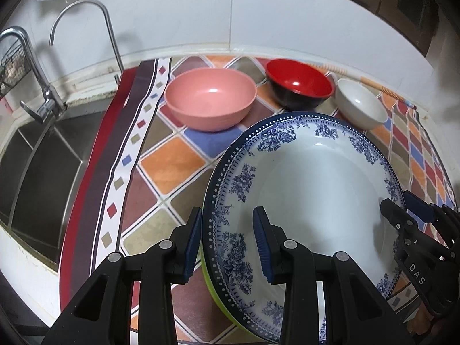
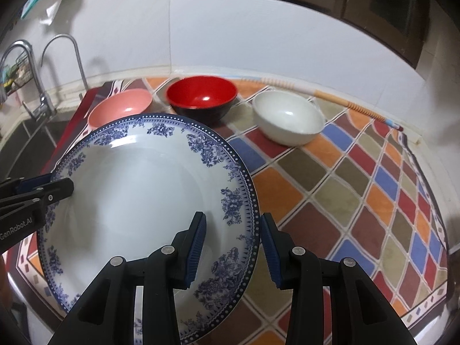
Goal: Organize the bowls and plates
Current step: 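Lower the blue-rimmed plate onto the green plate and open both grippers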
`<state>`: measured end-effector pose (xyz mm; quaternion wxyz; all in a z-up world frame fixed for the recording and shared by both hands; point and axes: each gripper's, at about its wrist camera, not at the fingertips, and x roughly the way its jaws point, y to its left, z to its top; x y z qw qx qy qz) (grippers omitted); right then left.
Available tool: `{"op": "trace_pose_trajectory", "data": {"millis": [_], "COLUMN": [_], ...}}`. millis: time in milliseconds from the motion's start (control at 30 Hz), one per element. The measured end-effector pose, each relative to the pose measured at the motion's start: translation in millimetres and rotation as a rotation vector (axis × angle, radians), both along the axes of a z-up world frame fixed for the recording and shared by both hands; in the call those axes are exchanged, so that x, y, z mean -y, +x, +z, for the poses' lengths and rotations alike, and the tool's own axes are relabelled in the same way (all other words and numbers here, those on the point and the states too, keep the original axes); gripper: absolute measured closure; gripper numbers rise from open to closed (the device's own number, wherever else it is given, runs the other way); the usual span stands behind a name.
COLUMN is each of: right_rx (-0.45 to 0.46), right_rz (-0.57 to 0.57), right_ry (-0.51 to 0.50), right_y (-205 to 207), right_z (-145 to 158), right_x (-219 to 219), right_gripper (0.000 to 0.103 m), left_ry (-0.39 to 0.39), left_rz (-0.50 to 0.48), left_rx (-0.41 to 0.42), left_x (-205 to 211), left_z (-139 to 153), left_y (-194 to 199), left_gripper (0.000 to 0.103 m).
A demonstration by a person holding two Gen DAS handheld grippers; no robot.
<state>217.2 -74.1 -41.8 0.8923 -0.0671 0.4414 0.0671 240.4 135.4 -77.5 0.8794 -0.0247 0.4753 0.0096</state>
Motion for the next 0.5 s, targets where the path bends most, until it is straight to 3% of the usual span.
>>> {"op": "trace_pose_trajectory", "data": {"millis": [500], "right_rx": [-0.101], "right_rz": [0.037], "right_ry": [-0.023], "right_y": [6], "right_z": [-32], "right_x": [-15], "right_gripper": [0.063], "left_ry": [0.009], "left_rz": [0.014], "left_rx": [-0.074], "left_x": [-2], "left_z": [-28], "left_y": [4], "left_gripper": [0.067]}}
